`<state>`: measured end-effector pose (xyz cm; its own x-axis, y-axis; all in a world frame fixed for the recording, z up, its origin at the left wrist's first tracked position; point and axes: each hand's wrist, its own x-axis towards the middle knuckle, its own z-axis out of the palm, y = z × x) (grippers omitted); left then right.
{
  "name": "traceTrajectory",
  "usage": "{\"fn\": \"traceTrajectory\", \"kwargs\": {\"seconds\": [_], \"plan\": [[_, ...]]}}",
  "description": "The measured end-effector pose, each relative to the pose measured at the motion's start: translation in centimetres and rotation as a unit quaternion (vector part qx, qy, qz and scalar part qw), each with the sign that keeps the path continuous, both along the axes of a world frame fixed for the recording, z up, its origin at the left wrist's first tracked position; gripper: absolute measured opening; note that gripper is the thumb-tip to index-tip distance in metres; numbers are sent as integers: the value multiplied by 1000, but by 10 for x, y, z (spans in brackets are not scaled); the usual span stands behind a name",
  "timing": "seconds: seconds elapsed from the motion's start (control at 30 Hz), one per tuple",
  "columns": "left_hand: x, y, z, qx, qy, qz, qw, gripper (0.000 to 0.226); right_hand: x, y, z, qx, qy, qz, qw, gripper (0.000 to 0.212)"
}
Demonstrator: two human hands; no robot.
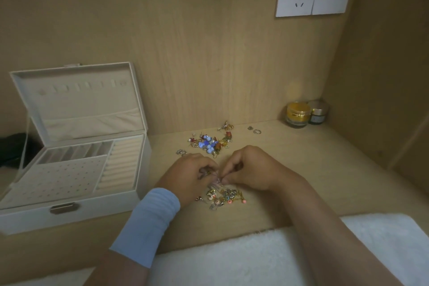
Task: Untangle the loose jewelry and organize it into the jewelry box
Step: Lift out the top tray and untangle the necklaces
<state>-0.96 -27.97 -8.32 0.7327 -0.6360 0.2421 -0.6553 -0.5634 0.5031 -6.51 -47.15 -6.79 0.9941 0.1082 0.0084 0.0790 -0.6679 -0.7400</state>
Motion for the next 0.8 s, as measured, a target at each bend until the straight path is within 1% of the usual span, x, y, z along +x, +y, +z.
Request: {"fn": "traceTrajectory", "kwargs": {"seconds": [0.17,0.27,0.33,0.4,0.43,0.47,0.53,0.57,0.73,0.8], "plan": [[0,3,-1,23,-1,-12,1000,30,-3,-3,4,49,-31,-36,998,7],[1,2,-2,33,16,-12,999,35,-4,0,8,107,-64,-58,990,8],[0,0,1,-5,67,-9,998,32,-5,6,10,170,-81,-76,979,5],[-3,0,7,-85,159,-11,984,31,-6,12,14,222,-94,-92,966,10],[-4,2,10,-112,195,-7,974,30,-6,15,14,237,-99,-98,961,12],[-4,3,11,-126,211,-3,969,25,-5,17,15,249,-99,-102,958,14],[-1,5,10,-145,217,1,965,14,0,20,19,267,-90,-109,953,15],[1,5,8,-153,217,9,964,12,5,21,22,265,-87,-114,954,16],[7,3,10,-216,198,59,954,15,35,18,38,246,-31,-104,963,14],[7,4,10,-236,203,88,946,16,43,17,39,248,-24,-106,963,13]]}}
